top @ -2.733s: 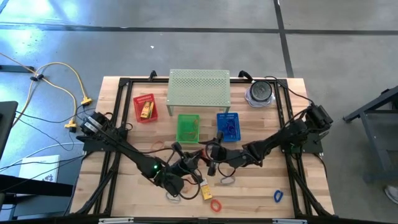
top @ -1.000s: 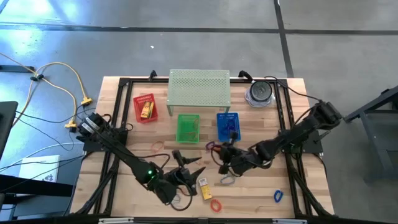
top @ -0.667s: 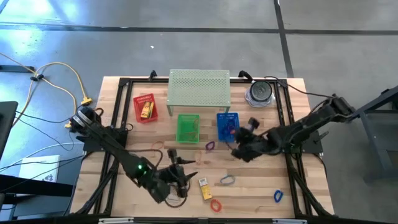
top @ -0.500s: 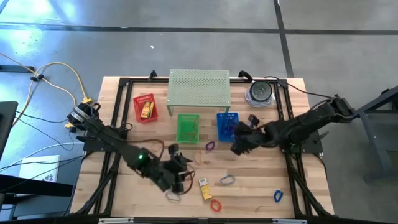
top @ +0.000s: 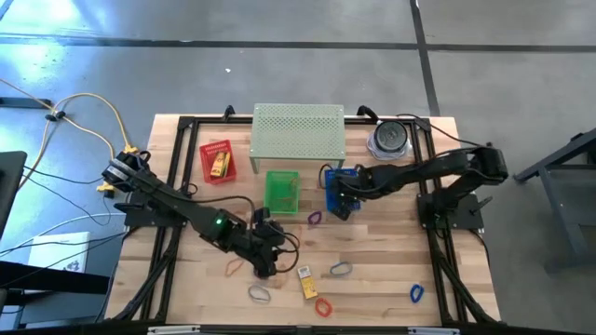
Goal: Pick & Place Office Desk Supplies
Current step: Put the orange spring keychain into the blue bin, then put the orange rubber band into the green bin
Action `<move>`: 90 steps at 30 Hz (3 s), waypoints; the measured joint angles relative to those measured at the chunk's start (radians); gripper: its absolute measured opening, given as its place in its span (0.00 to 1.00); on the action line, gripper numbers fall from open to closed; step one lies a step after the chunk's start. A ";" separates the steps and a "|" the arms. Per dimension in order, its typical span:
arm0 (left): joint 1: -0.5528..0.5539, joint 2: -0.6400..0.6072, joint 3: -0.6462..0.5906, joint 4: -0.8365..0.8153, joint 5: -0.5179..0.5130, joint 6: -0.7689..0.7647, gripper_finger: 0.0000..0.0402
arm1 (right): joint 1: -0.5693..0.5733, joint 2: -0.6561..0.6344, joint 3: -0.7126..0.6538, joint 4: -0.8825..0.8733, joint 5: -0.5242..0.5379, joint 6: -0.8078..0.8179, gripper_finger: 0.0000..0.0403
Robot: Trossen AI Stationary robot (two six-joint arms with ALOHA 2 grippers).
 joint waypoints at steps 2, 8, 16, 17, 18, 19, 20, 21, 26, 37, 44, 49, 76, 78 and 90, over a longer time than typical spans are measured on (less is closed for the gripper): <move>0.000 0.000 0.000 0.001 0.017 -0.003 0.47 | -0.019 0.029 0.000 0.014 -0.008 -0.019 0.03; 0.000 0.000 0.000 -0.004 0.056 -0.018 0.47 | -0.033 0.051 0.000 0.029 -0.015 -0.051 0.13; -0.001 0.000 0.000 -0.028 0.056 -0.025 0.47 | -0.033 0.051 0.000 0.031 -0.030 -0.044 0.36; -0.001 0.000 0.000 -0.030 0.056 -0.027 0.47 | -0.033 0.048 0.000 0.030 -0.027 -0.044 0.39; -0.001 0.000 0.000 -0.032 0.056 -0.030 0.47 | -0.033 0.040 0.000 0.030 -0.022 -0.045 0.42; -0.001 0.000 0.000 -0.032 0.056 -0.032 0.47 | -0.033 0.029 0.000 0.029 -0.016 -0.046 0.44; -0.001 0.000 0.000 -0.032 0.057 -0.034 0.47 | -0.033 0.017 0.000 0.031 -0.007 -0.053 0.46; -0.001 0.000 0.000 -0.033 0.057 -0.038 0.47 | -0.030 0.002 0.003 0.028 0.000 -0.063 0.47; -0.002 0.000 0.000 -0.056 0.070 -0.041 0.47 | -0.013 -0.107 0.007 0.020 -0.036 -0.070 0.47; -0.055 0.001 0.000 -0.243 0.236 -0.084 0.47 | 0.132 -0.257 0.007 -0.001 -0.112 -0.036 0.42; -0.097 0.001 0.000 -0.348 0.236 -0.173 0.47 | 0.233 -0.246 0.007 0.002 -0.102 0.016 0.42; -0.153 0.001 0.000 -0.443 0.237 -0.244 0.47 | 0.293 -0.245 0.007 0.023 -0.090 0.045 0.40; 0.109 0.001 -0.088 -0.636 0.327 -0.458 0.47 | 0.349 -0.244 0.007 0.075 -0.044 0.039 0.40; 0.131 0.001 -0.098 -0.616 0.317 -0.471 0.47 | 0.349 -0.244 0.007 0.075 -0.044 0.039 0.40; 0.204 0.001 -0.238 -0.498 0.261 -0.411 0.47 | 0.349 -0.244 0.007 0.075 -0.043 0.014 0.40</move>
